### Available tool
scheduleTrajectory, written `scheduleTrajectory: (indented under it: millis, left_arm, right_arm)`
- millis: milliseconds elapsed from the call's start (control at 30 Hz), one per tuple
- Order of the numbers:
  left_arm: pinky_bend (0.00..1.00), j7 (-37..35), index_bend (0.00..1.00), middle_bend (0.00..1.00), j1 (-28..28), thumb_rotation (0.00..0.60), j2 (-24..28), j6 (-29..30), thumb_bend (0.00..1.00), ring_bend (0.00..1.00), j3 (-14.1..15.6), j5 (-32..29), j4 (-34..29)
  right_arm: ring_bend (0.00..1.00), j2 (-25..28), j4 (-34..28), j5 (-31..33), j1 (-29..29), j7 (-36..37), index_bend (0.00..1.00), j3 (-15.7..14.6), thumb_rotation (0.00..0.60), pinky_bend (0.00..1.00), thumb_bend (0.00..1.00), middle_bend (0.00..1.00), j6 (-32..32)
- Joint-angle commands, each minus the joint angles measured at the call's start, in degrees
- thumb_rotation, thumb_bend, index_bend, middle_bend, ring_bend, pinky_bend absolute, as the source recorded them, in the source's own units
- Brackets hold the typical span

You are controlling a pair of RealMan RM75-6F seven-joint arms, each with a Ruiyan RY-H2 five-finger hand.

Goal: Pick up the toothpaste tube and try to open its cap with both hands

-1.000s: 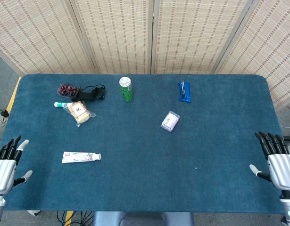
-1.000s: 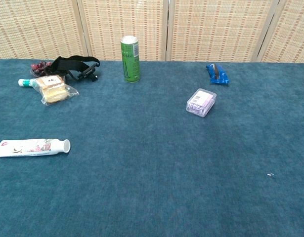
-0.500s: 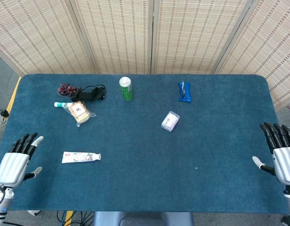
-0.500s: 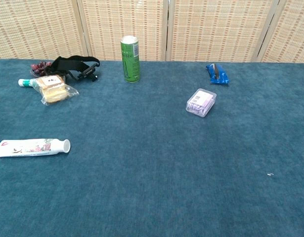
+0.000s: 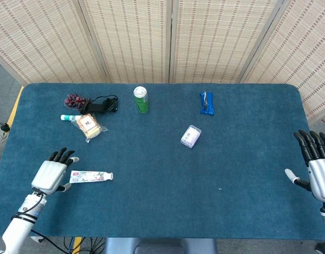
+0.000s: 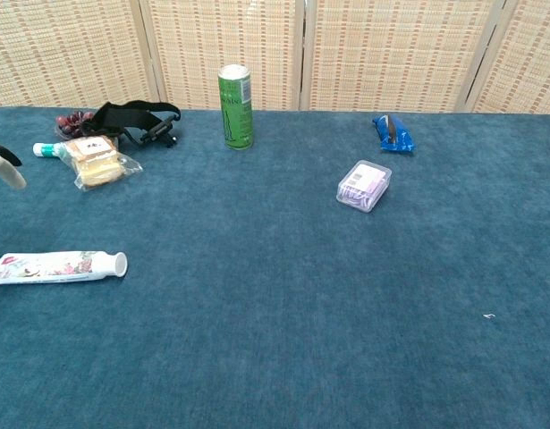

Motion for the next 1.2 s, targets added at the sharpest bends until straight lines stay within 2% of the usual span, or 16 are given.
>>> scheduleTrajectory:
  millis: [33, 200, 500, 967, 1200]
  left_arm:
    - [0.10, 1.53, 0.27, 0.13, -1.54, 0.600, -2.34, -1.55, 0.13, 0.05, -0.39, -2.35, 1.49]
    - [0.10, 2.51, 0.30, 0.17, -2.46, 0.600, -5.10, -1.80, 0.13, 0.07, -0.59, -4.57, 3.30]
    - [0.10, 4.24, 0.32, 0.18, -3.49, 0.600, -9.00, -2.48, 0.13, 0.07, 0.36, -7.72, 5.35]
    - [0.10, 0.70, 0.36, 0.18, -4.13, 0.600, -12.87, -2.75, 0.14, 0.08, 1.25, -8.11, 9.51]
    - [0.10, -0.79, 0.37, 0.18, -4.82, 0.558, -14.48, -3.47, 0.22, 0.08, 1.19, -8.38, 11.58]
  right_arm:
    - [0.00, 0.05, 0.38, 0.33, 0.06, 0.39, 0.03, 0.02, 0.600, 0.00, 0.10, 0.11, -0.20]
    - [0.00, -0.13, 1.32, 0.81, 0.31, 1.22, 0.03, 0.03, 0.600, 0.00, 0.10, 0.11, -0.78]
    - [0.00, -0.29, 2.65, 1.40, 0.56, 2.93, 0.03, -0.21, 0.600, 0.00, 0.10, 0.11, -1.72]
    - [0.00, 0.01, 3.65, 0.99, 0.00, 5.21, 0.03, -1.15, 0.600, 0.00, 0.10, 0.11, -1.67]
    - [0.00, 0.11, 3.88, 0.76, -0.35, 5.89, 0.03, -1.36, 0.600, 0.00, 0.10, 0.11, -1.16]
